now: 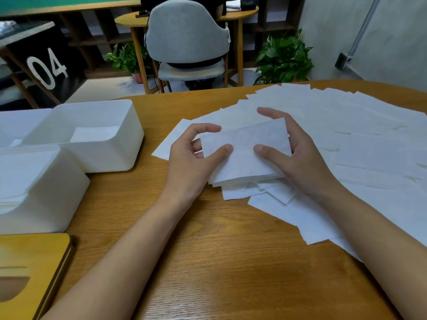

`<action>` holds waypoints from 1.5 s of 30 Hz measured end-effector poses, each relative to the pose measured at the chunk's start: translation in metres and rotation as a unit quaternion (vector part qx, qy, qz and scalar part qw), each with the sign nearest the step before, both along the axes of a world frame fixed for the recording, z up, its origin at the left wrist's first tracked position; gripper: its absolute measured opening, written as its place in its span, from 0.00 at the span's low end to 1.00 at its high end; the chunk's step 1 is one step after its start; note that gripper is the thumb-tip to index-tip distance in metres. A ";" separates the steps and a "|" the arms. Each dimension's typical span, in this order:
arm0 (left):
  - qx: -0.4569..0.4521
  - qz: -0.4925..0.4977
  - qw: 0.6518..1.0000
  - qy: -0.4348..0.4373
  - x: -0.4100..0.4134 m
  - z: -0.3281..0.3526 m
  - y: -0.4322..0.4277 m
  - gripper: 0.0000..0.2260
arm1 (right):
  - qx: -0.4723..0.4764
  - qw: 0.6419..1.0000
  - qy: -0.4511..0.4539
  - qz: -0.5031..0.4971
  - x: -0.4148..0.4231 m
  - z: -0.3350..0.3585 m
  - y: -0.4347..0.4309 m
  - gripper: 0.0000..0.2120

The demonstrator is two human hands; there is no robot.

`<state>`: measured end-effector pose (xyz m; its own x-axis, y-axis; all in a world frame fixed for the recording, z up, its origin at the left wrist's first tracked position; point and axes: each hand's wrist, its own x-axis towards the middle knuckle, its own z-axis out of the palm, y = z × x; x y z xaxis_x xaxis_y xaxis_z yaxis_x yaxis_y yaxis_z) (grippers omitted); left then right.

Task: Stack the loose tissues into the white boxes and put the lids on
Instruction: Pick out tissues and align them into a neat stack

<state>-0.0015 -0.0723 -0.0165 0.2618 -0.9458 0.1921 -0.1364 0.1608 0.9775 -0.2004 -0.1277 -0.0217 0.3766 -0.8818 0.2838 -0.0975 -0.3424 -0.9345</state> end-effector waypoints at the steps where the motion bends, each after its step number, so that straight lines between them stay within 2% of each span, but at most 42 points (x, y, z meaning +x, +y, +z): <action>1: 0.005 0.001 1.000 -0.002 0.000 0.000 0.000 0.16 | -0.006 1.000 -0.006 0.004 0.000 0.000 0.000 0.28; 3: 0.012 0.004 1.000 0.005 0.000 -0.002 -0.001 0.17 | -0.017 1.000 -0.016 0.007 0.000 -0.001 0.000 0.31; 7: 0.030 0.015 0.999 -0.039 0.003 -0.006 -0.005 0.22 | -0.033 0.999 -0.042 0.011 -0.002 0.002 -0.002 0.32; 9: 0.050 -0.018 0.998 0.016 0.004 -0.003 -0.004 0.22 | -0.023 0.998 -0.062 0.022 -0.004 0.003 -0.004 0.31; 11: 0.052 -0.048 0.995 0.067 0.005 0.000 -0.002 0.22 | -0.020 0.998 -0.058 0.027 -0.006 0.005 -0.004 0.28; 15: 0.000 -0.036 0.998 0.043 0.004 0.002 0.000 0.22 | -0.032 0.998 0.013 0.045 -0.009 0.005 -0.004 0.15; 17: -0.017 -0.032 0.999 0.030 0.005 -0.002 -0.002 0.23 | -0.019 0.999 0.032 0.031 -0.009 0.004 -0.005 0.13; 19: -0.038 -0.004 0.999 -0.039 0.008 -0.008 -0.005 0.24 | -0.015 0.999 0.029 -0.022 -0.011 0.001 -0.008 0.15; 22: -0.057 0.025 0.969 -0.241 0.017 -0.015 -0.008 0.25 | -0.023 0.994 0.019 -0.104 -0.014 -0.001 -0.014 0.17; 24: -0.047 -0.021 0.944 -0.326 0.024 -0.019 -0.010 0.20 | -0.019 0.992 0.011 -0.127 -0.014 -0.002 -0.016 0.17; 26: -0.022 -0.091 0.924 -0.370 0.026 -0.023 -0.011 0.16 | -0.013 0.991 0.009 -0.131 -0.014 -0.003 -0.015 0.17; 28: -0.008 -0.122 0.912 -0.392 0.025 -0.026 -0.011 0.17 | -0.007 0.991 0.008 -0.133 -0.013 -0.004 -0.015 0.17; 31: -0.013 -0.119 0.911 -0.394 0.024 -0.025 -0.010 0.20 | 0.000 0.990 0.009 -0.141 -0.012 -0.005 -0.016 0.17; 36: -0.040 -0.126 0.905 -0.404 0.026 -0.026 -0.010 0.09 | 0.009 0.991 0.013 -0.132 -0.011 -0.005 -0.015 0.17; 42: -0.075 -0.107 0.908 -0.398 0.028 -0.023 -0.009 0.06 | -0.001 0.993 0.018 -0.114 -0.011 -0.005 -0.013 0.16; 45: -0.118 -0.061 0.917 -0.376 0.023 -0.015 -0.006 0.06 | -0.005 0.993 0.023 -0.114 -0.011 -0.007 -0.014 0.16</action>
